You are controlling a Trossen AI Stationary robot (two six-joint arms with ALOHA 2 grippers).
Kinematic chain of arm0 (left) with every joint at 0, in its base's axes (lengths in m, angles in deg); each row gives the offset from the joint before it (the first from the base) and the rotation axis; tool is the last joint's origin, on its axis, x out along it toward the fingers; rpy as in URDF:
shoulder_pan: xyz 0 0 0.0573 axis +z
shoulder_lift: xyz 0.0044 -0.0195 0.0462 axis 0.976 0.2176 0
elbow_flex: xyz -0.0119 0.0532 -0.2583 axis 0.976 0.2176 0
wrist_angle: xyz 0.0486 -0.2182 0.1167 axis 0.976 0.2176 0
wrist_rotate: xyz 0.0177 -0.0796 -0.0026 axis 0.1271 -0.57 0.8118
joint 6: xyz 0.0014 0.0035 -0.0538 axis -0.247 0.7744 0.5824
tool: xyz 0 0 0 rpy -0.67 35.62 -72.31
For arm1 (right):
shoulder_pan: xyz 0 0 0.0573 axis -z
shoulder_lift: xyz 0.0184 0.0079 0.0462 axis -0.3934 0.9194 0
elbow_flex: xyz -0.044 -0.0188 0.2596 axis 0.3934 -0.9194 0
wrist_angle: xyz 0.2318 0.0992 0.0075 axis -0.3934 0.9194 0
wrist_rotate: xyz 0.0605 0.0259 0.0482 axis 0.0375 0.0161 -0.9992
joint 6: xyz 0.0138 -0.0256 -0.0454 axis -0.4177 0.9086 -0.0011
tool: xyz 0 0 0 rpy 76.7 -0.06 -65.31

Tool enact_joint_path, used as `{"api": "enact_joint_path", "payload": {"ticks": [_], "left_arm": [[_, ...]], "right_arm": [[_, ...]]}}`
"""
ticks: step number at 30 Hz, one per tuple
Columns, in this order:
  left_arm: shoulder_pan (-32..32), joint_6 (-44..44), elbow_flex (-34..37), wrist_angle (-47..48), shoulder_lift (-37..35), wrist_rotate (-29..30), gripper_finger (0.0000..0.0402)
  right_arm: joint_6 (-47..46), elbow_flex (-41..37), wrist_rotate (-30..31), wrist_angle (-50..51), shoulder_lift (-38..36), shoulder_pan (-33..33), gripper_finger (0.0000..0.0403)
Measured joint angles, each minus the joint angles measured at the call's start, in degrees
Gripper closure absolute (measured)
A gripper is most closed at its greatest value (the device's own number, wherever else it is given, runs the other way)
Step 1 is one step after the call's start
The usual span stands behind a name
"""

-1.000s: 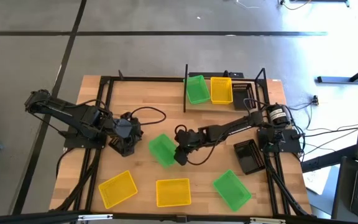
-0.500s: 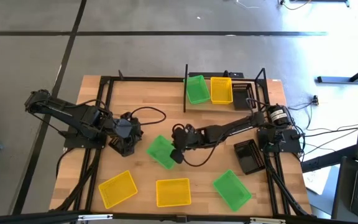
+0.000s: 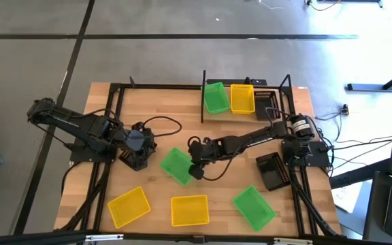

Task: Stack baskets on shelf by color
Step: Stack the top green bin on the green bin on the shelf

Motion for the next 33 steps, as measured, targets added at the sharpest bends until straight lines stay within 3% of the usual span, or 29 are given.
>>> {"api": "enact_joint_path", "payload": {"ticks": [19, 25, 33], "left_arm": [[0.0, 0.0, 0.0, 0.1, 0.0, 0.0, 0.0347], [0.0, 0.0, 0.0, 0.1, 0.0, 0.0, 0.0347], [0.0, 0.0, 0.0, 0.1, 0.0, 0.4, 0.0347]], "right_arm": [[3.9, 0.0, -2.6, -0.3, 4.7, 1.2, 0.0341], [-2.1, 0.0, -4.2, 0.0, 4.6, 1.5, 0.0394], [-13.8, 5.2, -3.7, 10.0, 3.2, 1.3, 0.0401]]}}
